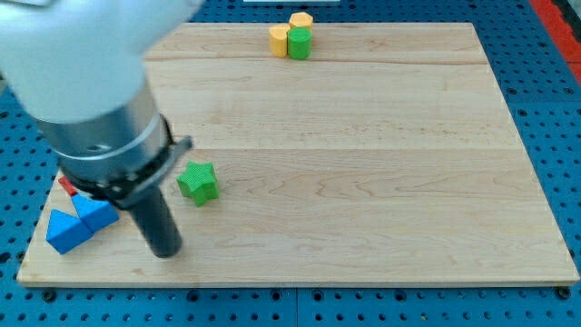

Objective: Push the green star to the center of the board

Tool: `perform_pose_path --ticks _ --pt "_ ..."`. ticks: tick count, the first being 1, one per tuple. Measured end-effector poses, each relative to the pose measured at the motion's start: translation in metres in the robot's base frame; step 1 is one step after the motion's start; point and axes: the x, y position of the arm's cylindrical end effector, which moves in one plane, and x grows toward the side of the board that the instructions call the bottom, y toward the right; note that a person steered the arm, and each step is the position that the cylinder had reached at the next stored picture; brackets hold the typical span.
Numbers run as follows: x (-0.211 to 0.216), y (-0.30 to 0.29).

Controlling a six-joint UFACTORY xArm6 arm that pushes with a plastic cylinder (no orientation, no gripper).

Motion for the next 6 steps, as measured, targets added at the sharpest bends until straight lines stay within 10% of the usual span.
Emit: perform_pose_path --ticks 3,6 --pt "-0.129 0.096" --pt "-0.175 0.041"
